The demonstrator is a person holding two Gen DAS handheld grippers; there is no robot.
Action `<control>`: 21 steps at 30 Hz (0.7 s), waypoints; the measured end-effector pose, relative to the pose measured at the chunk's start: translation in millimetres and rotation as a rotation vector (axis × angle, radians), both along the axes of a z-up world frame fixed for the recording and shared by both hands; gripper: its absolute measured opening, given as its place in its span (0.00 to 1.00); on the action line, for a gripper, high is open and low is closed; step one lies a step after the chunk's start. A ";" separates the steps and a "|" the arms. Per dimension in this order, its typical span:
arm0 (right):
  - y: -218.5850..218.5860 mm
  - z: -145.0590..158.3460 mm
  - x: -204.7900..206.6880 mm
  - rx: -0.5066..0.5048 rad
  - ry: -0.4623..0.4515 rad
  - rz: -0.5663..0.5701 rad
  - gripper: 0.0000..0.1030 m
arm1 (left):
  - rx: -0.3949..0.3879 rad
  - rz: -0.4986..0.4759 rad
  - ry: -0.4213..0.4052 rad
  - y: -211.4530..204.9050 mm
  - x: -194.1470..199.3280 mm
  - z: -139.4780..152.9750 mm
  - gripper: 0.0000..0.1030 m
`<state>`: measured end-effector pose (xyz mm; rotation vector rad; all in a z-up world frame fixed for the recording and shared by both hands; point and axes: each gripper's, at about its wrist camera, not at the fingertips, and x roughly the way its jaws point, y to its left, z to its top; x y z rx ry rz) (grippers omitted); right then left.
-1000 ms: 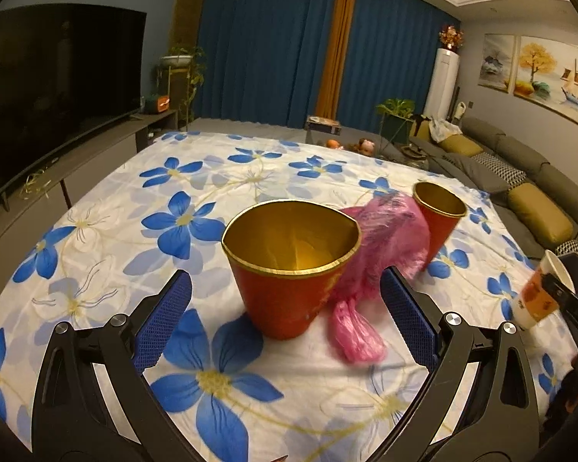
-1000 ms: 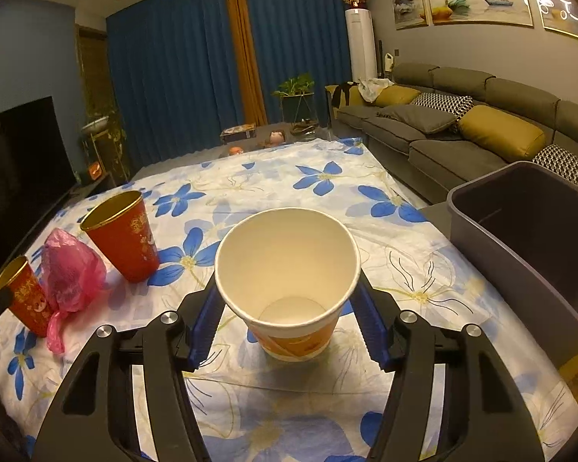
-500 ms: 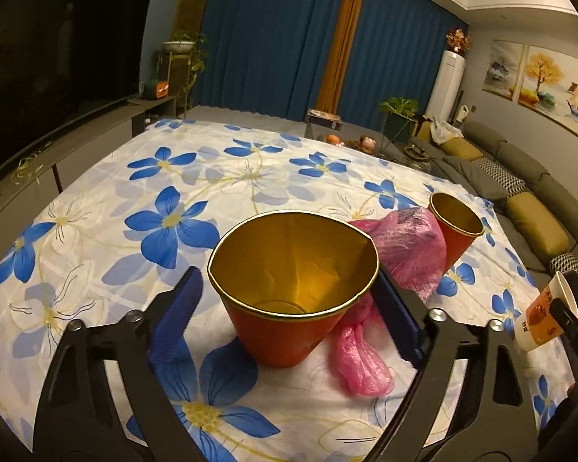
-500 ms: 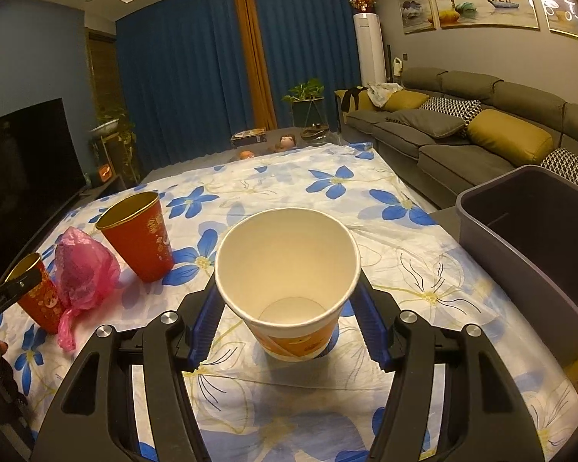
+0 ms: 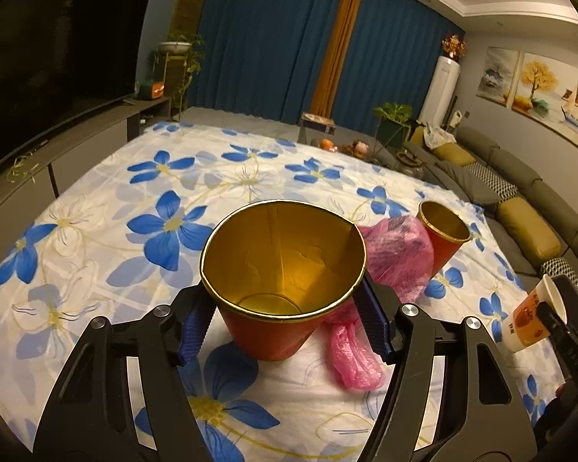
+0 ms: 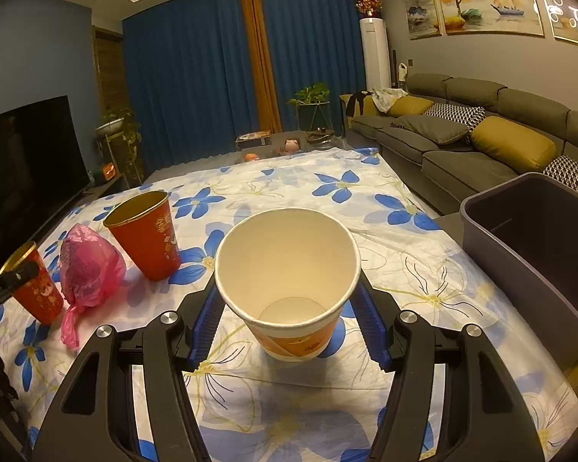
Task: Collect trash
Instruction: 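Close the left tool on the red-and-gold paper cup rim and lift it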
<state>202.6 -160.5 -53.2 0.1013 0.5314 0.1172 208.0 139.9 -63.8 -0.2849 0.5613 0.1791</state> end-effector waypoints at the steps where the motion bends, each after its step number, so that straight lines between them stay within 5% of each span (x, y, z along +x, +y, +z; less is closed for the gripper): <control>1: 0.2 0.7 -0.9 -0.001 -0.002 0.003 0.60 | 0.009 0.002 -0.004 -1.3 -2.3 2.7 0.64; 21: -22.1 38.9 -53.0 -0.011 -0.086 0.038 0.60 | 0.052 -0.129 -0.061 -84.3 -50.5 42.1 0.64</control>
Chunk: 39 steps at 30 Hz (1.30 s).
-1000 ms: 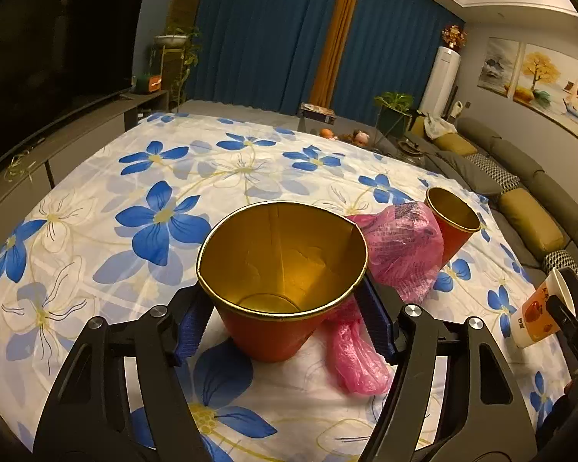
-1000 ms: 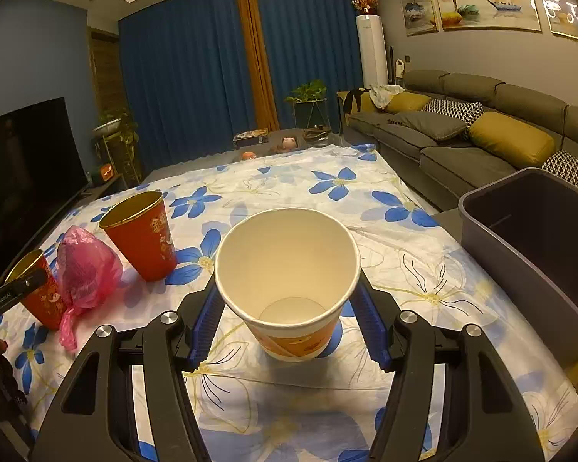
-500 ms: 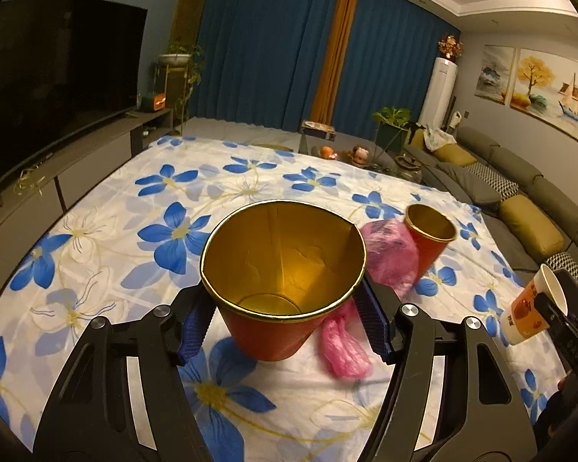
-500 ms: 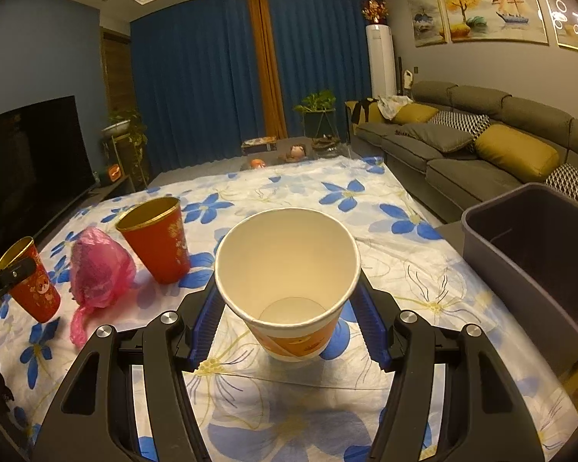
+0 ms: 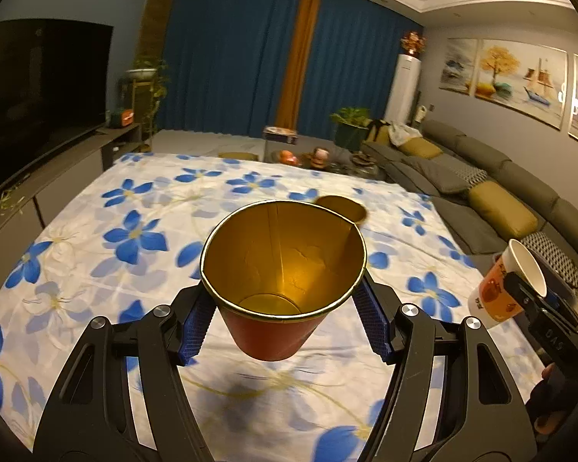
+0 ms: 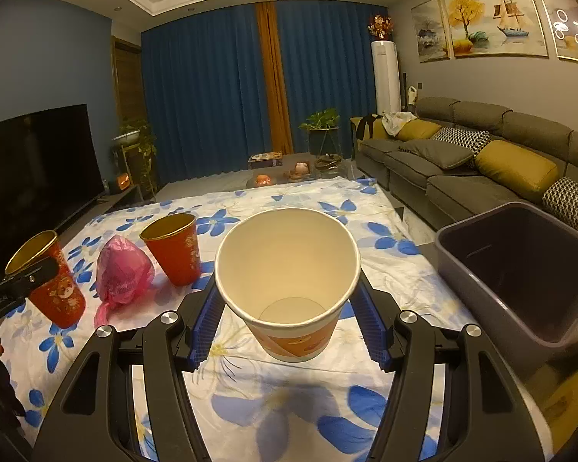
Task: Collect trash
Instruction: 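Close the left tool on the red-and-gold paper cup rim and lift it, then carry both cups over the grey bin and open both tools to drop them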
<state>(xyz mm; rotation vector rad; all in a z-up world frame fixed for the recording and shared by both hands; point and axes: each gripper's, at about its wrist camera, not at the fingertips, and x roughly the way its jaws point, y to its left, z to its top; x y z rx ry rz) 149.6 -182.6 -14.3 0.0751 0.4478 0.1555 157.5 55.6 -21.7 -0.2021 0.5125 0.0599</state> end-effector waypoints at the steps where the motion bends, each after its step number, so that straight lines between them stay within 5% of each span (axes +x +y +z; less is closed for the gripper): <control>1: -2.3 0.8 -2.2 -0.002 -0.003 -0.002 0.60 | 0.001 -0.009 -0.001 -5.0 -0.5 0.8 0.64; 25: -82.2 12.9 -11.4 -0.018 -0.057 -0.142 0.60 | 0.021 -0.318 -0.033 -157.3 29.7 15.3 0.64; 39: -182.5 4.4 -0.2 -0.003 -0.073 -0.370 0.60 | 0.000 -0.520 -0.058 -270.4 75.7 19.3 0.64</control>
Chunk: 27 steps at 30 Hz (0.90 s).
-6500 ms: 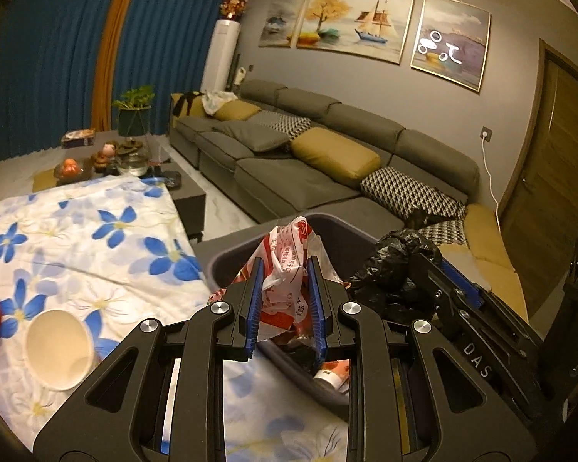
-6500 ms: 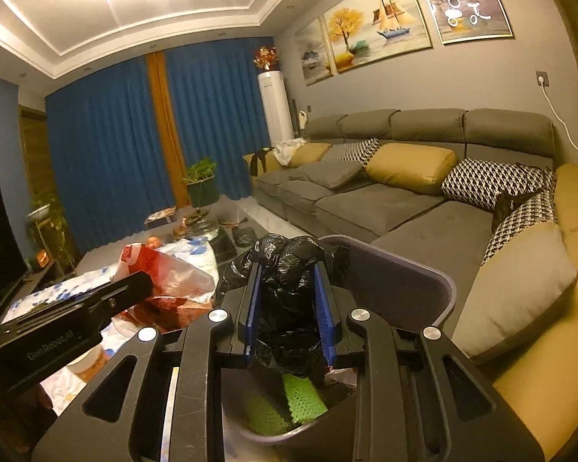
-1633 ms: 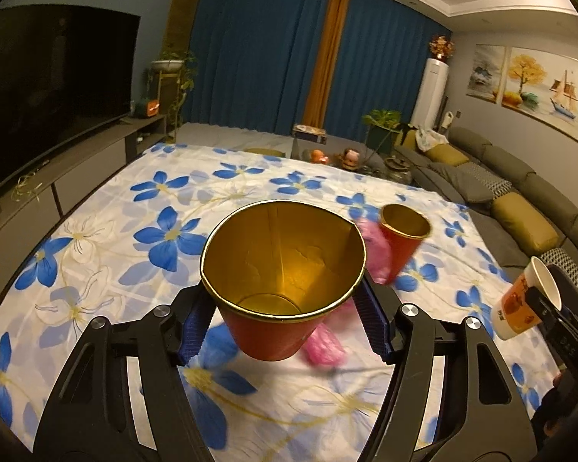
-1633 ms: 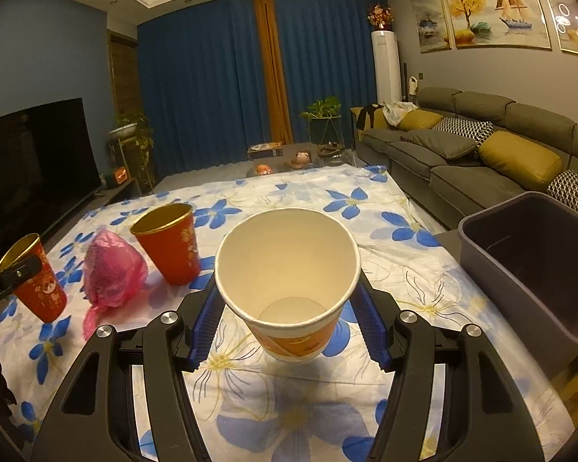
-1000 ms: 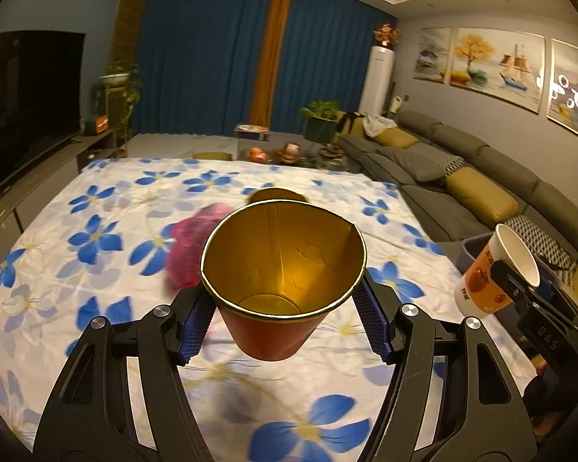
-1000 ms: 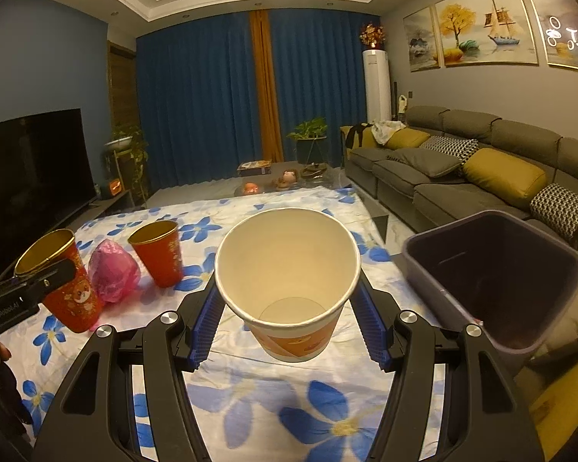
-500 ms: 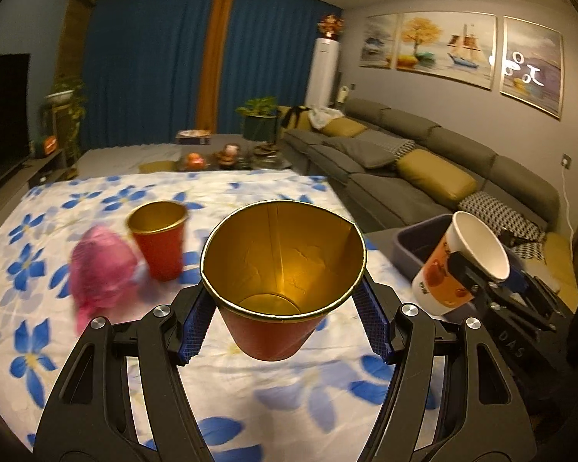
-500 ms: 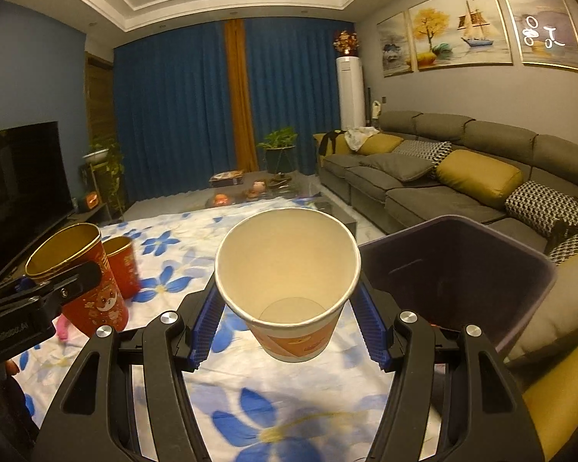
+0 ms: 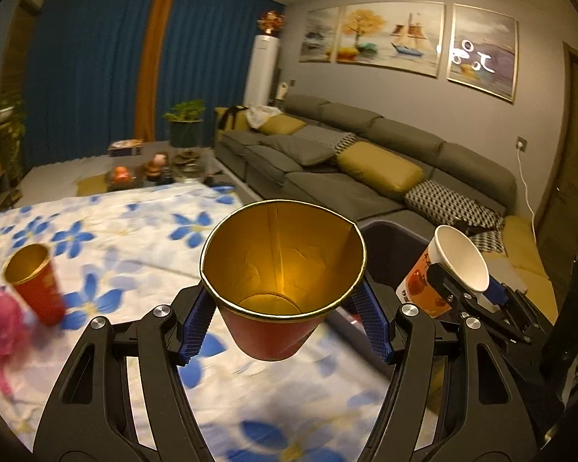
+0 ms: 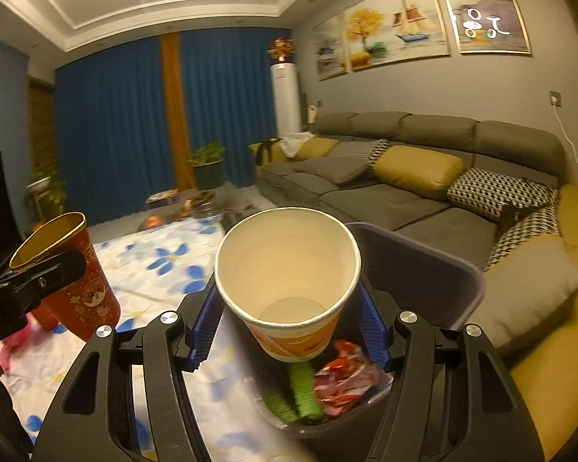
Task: Collect trash
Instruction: 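Carry both cups over the grey bin and open both tools to drop them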
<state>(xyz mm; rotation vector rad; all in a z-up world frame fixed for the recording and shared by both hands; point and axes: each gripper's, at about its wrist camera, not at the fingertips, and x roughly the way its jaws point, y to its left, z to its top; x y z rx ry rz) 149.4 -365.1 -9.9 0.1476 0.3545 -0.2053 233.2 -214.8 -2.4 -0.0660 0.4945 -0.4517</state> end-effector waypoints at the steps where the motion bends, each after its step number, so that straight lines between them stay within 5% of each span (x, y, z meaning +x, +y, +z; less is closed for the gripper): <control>1: -4.2 -1.4 0.7 0.001 -0.001 -0.008 0.60 | 0.002 -0.012 -0.001 -7.3 3.1 -1.1 0.64; 11: -33.9 -21.1 9.2 0.018 0.029 -0.061 0.61 | 0.013 -0.096 0.015 -66.3 28.3 -15.1 0.64; 27: -48.3 -35.2 19.3 0.029 0.066 -0.064 0.61 | 0.030 -0.142 0.058 -97.9 47.4 -32.0 0.64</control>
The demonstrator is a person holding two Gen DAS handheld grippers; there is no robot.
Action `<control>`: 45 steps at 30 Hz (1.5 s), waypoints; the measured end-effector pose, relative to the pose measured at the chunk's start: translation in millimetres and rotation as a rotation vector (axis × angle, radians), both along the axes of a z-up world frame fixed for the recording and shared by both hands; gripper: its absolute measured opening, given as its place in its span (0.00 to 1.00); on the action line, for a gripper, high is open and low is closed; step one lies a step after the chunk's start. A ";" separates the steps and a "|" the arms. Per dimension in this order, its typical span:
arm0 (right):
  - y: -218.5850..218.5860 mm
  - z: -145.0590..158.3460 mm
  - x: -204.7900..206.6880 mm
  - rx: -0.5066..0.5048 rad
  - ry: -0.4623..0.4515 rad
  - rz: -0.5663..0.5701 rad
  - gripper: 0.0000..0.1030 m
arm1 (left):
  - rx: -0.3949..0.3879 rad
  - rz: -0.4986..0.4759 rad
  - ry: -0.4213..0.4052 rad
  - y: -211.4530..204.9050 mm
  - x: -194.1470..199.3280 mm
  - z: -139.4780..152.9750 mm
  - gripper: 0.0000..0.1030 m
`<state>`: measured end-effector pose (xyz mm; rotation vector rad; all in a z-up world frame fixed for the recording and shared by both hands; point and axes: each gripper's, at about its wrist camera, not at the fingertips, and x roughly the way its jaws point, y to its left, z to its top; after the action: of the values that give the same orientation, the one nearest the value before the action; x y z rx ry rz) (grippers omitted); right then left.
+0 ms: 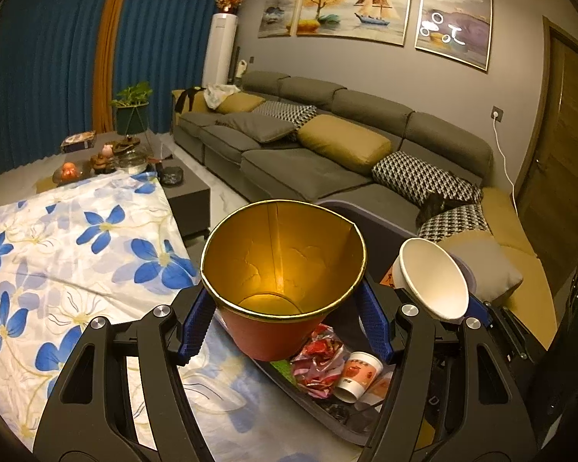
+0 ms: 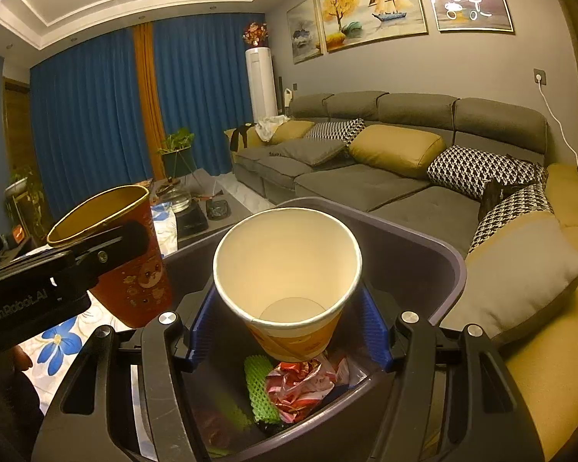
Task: Collect trash
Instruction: 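Carry both cups over the grey bin and open both tools to drop them, then move both tools back over the table toward the pink bag and red cup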
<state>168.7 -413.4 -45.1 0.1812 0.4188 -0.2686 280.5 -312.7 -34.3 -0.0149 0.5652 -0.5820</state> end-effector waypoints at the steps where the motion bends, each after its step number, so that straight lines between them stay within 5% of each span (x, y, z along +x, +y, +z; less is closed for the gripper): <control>1: -0.4 0.0 0.5 0.002 0.001 0.000 0.61 | 0.003 -0.002 0.003 -0.6 0.5 -0.8 0.64; 28: -4.4 -9.1 5.8 0.020 0.039 0.003 0.63 | 0.009 -0.067 0.089 -22.5 13.0 -19.4 0.65; 31: -5.5 -9.0 5.2 0.023 0.040 0.003 0.64 | 0.006 -0.075 0.097 -22.9 12.9 -19.1 0.68; 36: -7.1 -9.8 4.9 0.016 0.044 0.003 0.68 | -0.013 -0.052 0.094 -16.3 12.3 -17.2 0.86; 45: -6.4 -5.6 -3.8 0.018 0.028 -0.014 0.73 | -0.020 -0.013 0.041 14.8 -7.8 -5.1 0.88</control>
<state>164.9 -419.8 -50.7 0.1979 0.4478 -0.2817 272.8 -297.9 -39.4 -0.0417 0.5993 -0.6010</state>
